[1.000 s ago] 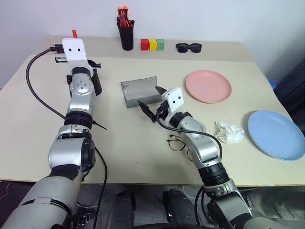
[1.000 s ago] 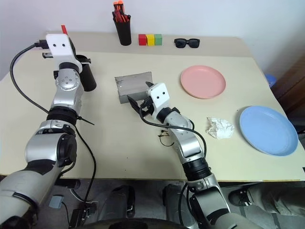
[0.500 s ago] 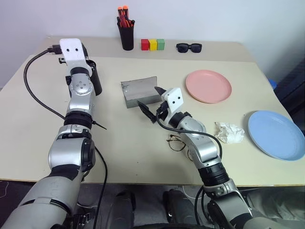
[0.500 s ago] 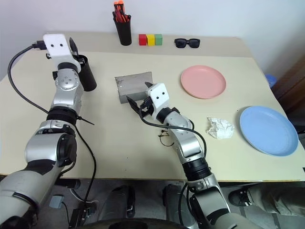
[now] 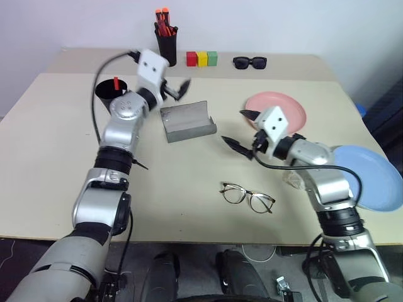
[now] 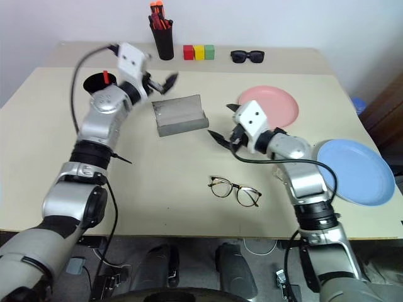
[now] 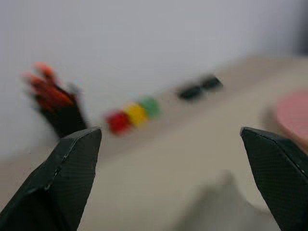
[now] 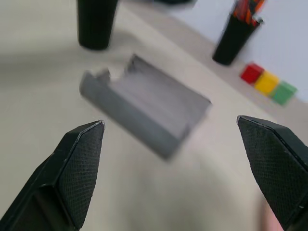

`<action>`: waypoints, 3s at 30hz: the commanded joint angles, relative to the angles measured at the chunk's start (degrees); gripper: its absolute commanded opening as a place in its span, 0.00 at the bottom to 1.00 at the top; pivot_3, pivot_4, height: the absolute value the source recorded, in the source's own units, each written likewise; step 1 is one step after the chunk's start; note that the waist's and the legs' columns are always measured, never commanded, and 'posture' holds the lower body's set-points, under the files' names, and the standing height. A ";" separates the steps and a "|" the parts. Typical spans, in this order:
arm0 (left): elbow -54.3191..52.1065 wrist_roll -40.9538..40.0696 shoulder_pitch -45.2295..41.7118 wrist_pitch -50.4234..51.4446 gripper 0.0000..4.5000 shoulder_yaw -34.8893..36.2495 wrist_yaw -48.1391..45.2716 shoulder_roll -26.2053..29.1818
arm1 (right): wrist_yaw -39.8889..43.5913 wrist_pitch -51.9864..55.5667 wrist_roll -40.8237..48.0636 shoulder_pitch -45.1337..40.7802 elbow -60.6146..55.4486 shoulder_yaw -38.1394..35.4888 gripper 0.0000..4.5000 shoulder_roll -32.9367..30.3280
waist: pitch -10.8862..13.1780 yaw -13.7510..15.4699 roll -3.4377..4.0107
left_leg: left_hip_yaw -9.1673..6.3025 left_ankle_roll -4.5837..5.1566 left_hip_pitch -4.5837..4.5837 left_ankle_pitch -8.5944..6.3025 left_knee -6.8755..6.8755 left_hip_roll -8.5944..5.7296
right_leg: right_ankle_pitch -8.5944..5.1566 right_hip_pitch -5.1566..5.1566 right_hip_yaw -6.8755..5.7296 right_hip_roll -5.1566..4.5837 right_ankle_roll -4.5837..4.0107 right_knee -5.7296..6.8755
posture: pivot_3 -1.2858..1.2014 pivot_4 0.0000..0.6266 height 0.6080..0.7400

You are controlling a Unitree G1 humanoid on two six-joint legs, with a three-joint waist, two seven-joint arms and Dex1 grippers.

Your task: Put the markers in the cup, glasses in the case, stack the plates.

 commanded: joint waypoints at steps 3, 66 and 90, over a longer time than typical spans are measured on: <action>5.91 1.98 -2.30 3.50 0.99 -3.24 -8.58 0.43 | 4.19 3.87 4.69 4.66 -8.35 -5.45 1.00 -6.21 | 0.01 0.21 0.02 | 0.00 0.00 0.00 0.00 -0.02 0.00 | 0.00 0.00 0.02 0.01 0.01 -0.01 | 0.52 0.24 0.89; -30.29 3.38 19.98 11.43 0.19 -14.68 -50.03 16.20 | 1.44 8.91 7.69 21.64 -21.24 -7.81 1.00 -11.52 | -0.02 0.44 0.06 | -0.04 0.08 0.02 -0.04 0.15 0.00 | -0.02 0.08 0.06 -0.03 0.00 0.04 | 0.52 0.24 0.89; -58.22 -10.76 38.39 8.26 0.96 -5.13 -32.82 10.91 | -0.49 29.77 -2.21 20.86 -41.12 4.73 1.00 -26.51 | -0.13 0.52 0.18 | -0.02 0.08 0.06 -0.04 0.20 0.02 | -0.03 0.10 0.11 -0.07 0.00 0.08 | 0.52 0.24 0.89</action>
